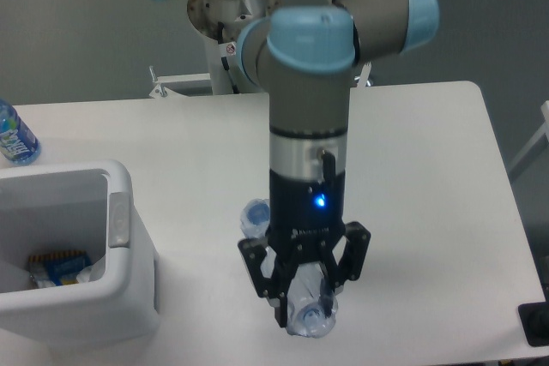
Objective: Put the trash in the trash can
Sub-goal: 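Lift the bottle and carry it over the trash bin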
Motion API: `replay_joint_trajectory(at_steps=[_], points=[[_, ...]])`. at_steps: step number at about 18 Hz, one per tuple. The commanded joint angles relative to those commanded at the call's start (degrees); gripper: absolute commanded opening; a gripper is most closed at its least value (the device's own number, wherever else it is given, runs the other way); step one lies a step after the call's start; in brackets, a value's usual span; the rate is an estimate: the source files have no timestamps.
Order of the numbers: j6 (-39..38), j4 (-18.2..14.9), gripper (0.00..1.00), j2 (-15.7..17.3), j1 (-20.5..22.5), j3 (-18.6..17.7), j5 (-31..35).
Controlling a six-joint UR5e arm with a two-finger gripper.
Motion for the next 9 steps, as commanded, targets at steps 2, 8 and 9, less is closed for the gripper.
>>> replay_joint_trajectory(at_steps=[2,8,9], points=[[-0.4,0.1,0.54,1.1,-1.5,0.0,0.0],[-0.6,0.1,0.54,2.3,-6.5,-0.2,0.0],[-0.8,0.1,0.54,2.5,-6.9,-0.1,0.0]])
